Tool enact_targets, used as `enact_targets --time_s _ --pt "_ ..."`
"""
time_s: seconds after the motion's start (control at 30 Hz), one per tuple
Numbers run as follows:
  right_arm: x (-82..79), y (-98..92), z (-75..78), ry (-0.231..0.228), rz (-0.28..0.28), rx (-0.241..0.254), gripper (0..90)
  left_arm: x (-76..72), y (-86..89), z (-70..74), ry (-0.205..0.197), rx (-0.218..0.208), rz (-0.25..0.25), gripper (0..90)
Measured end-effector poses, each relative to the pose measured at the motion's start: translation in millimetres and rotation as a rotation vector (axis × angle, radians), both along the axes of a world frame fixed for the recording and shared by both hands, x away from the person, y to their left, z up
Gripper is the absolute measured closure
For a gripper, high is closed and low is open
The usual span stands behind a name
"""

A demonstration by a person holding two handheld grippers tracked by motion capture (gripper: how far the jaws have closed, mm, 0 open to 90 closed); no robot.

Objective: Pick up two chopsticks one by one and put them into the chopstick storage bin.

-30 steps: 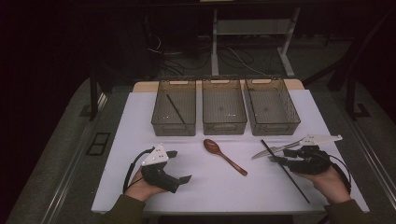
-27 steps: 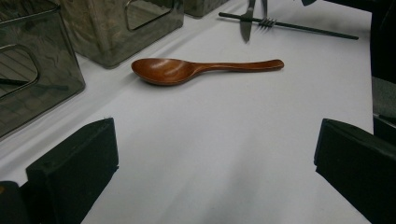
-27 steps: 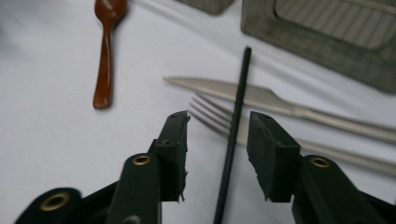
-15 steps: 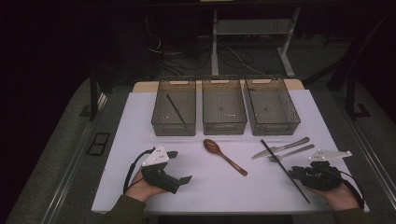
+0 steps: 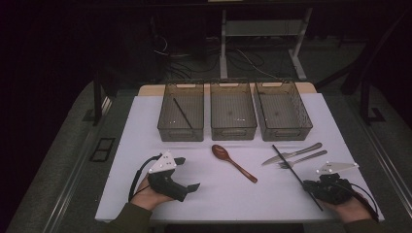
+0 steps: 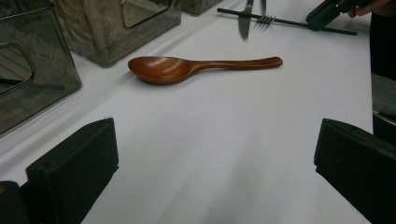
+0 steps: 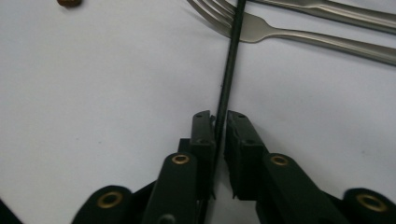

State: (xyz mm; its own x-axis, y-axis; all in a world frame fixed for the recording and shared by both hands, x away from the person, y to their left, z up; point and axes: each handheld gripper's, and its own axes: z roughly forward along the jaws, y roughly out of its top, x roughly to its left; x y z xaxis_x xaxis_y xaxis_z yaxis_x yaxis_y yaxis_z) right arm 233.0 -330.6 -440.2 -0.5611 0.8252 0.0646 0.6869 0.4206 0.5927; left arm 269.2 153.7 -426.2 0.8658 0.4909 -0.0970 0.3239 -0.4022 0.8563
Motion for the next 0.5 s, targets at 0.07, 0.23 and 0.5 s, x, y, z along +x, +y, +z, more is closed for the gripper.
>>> enact_targets --time_s 0.07,0.23,0.5 --pt "-0.3 1.0 -0.1 -0.002 -0.003 -0.014 83.3 0.0 -0.1 -0.1 -0.001 0.001 0.0 0.0" --pt "0.5 -0.4 -0.8 0.003 -0.016 0.001 84.8 -0.5 -0.1 0.1 -0.003 0.002 0.001 0.0" --pt "1.4 -2.8 0.2 0.009 -0.033 0.011 86.3 -0.6 -0.1 0.5 -0.005 0.001 0.001 0.0"
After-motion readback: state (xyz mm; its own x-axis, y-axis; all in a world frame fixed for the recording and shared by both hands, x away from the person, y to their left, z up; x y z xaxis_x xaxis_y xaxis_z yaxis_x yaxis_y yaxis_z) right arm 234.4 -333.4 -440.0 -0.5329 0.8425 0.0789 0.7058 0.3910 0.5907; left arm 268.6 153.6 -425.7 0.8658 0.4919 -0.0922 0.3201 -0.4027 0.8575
